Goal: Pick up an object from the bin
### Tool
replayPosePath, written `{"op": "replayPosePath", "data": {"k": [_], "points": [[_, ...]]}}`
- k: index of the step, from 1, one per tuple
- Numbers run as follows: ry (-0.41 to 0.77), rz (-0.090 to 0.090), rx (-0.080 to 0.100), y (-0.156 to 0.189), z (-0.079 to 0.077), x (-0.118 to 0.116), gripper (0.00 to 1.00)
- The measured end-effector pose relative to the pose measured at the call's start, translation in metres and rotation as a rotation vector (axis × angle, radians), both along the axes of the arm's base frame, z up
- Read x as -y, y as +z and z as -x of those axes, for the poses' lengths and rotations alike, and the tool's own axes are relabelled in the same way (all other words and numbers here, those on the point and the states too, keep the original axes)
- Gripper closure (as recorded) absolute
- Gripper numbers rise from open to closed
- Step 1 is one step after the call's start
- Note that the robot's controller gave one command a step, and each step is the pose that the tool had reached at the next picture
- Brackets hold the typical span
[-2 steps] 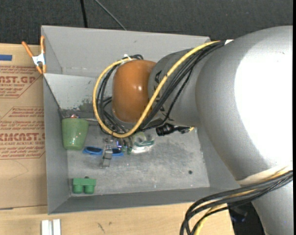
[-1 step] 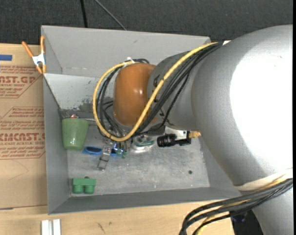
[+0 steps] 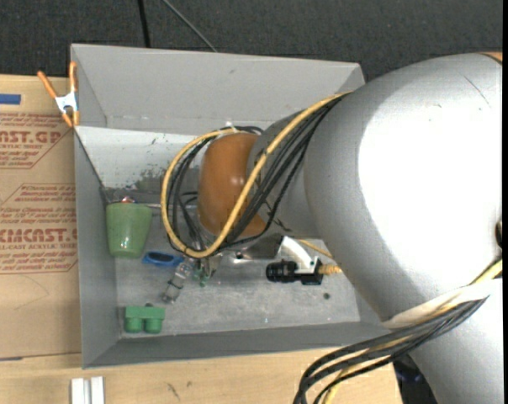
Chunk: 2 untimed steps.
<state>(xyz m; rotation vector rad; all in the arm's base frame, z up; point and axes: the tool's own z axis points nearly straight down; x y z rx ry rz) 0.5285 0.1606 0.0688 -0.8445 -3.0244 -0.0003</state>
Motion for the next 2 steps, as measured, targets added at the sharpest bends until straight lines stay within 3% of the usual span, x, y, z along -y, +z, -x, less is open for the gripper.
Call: {"op": "replayPosePath", "data": {"k": [1, 2], "points": [[0.001, 0.000, -0.001, -0.0004, 0.0003, -0.0002, 0.00], [0.000, -0.001, 0.001, 0.0005, -0.0003, -0.0001, 1.00]]}}
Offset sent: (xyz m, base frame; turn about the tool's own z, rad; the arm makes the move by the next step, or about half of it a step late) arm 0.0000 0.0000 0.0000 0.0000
